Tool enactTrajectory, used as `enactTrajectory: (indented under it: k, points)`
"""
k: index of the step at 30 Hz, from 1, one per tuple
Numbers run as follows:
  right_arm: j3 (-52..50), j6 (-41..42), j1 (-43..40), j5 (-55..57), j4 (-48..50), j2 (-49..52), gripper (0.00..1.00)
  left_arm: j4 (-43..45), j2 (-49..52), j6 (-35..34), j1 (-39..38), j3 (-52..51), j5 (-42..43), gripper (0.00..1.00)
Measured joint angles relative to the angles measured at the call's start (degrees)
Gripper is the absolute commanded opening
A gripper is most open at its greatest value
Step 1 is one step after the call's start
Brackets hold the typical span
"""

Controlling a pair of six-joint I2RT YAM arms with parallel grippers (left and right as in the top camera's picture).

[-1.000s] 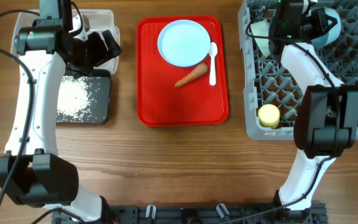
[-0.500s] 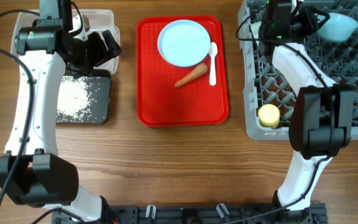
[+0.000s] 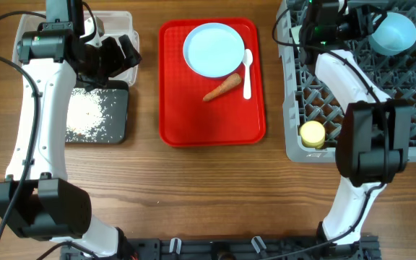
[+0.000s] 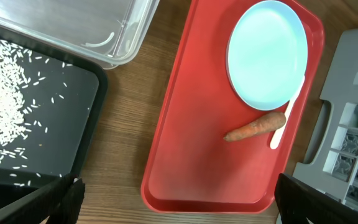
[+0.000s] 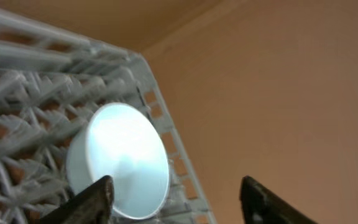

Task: Sort waste into correct bins and load items into the dishwasher rack
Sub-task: 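Carry the blue bowl to the rack and lower it at the upper right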

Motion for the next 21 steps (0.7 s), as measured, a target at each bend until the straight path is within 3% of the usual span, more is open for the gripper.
enactTrajectory:
  k: [6, 12, 14, 17, 21]
  points:
    - [-0.09, 16.83, -0.31, -14.49, -14.38, -11.91, 0.80, 0.02, 0.00, 0.02, 0.00, 0.00, -0.02, 1.00]
    - [-0.09, 42.14, -6.51, -35.36, -27.80, -27.82, 0.82, 0.00, 0.00, 0.00, 0.00, 0.00, 0.00, 1.00]
    - [-0.09, 49.20, -9.81, -40.19, -30.21, -30.93, 0.93, -0.02, 0.00, 0.00, 0.00, 0.00, 0.00, 1.00]
    - [0.24, 54.71, -17.86, -51.78, -34.29, -33.86, 1.00, 0.00, 0.00, 0.00, 0.00, 0.00, 0.00, 1.00]
    - [0.22, 59.32, -25.62, -63.43, -39.52, -31.47, 1.00, -0.02, 0.00, 0.00, 0.00, 0.00, 0.00, 1.00]
